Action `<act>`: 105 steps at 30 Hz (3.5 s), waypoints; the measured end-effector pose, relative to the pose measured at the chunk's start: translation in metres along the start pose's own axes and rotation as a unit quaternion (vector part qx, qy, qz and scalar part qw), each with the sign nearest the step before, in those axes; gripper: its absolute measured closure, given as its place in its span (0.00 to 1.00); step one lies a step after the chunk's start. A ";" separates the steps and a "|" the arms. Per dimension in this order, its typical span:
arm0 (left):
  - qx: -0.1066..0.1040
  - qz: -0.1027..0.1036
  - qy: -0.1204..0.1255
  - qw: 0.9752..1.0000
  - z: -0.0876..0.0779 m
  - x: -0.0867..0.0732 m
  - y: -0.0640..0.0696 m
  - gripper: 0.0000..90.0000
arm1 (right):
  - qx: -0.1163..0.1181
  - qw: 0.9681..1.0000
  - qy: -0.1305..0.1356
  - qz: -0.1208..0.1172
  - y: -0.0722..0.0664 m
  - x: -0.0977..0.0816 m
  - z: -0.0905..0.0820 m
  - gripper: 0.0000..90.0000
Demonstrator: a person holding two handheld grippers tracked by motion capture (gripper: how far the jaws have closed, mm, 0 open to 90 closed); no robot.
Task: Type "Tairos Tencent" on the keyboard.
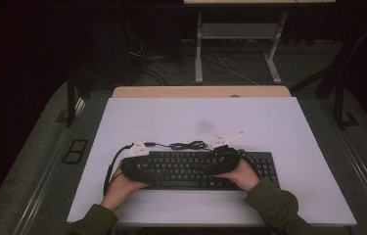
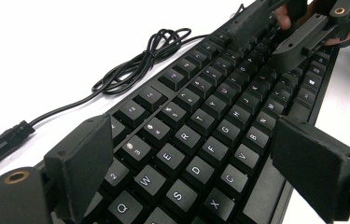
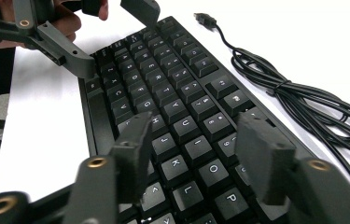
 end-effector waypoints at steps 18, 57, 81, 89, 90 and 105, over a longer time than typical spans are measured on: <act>0.002 -0.004 0.018 1.000 -0.011 -0.001 -0.002 0.18 | -0.005 0.999 0.037 0.002 0.006 0.001 -0.014 0.29; -0.008 0.004 -0.041 0.999 -0.003 -0.018 -0.005 0.99 | -0.011 0.999 0.038 -0.001 0.006 0.000 -0.013 0.26; -0.001 -0.001 -0.026 1.000 -0.005 -0.014 -0.005 0.78 | -0.012 0.999 0.039 0.000 0.007 0.000 -0.015 0.26; 0.003 0.001 -0.015 1.000 -0.005 -0.011 -0.004 0.56 | -0.013 0.999 0.042 0.000 0.007 0.001 -0.016 0.26; 0.003 0.000 -0.014 1.000 -0.005 -0.010 -0.004 0.52 | -0.014 0.999 0.043 0.000 0.008 0.000 -0.016 0.26; -0.004 0.002 -0.001 1.000 -0.002 -0.005 0.006 0.23 | -0.017 0.999 0.042 0.002 0.010 -0.001 -0.017 0.24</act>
Point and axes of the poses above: each handheld gripper's, and its own axes: z roughly forward along the jaws, x roughly out of its top, y roughly to its right, the point moved 7 cm from there along z, roughly forward along the jaws, and after that the axes turned 2 degrees about -y, right-handed, at the moved point
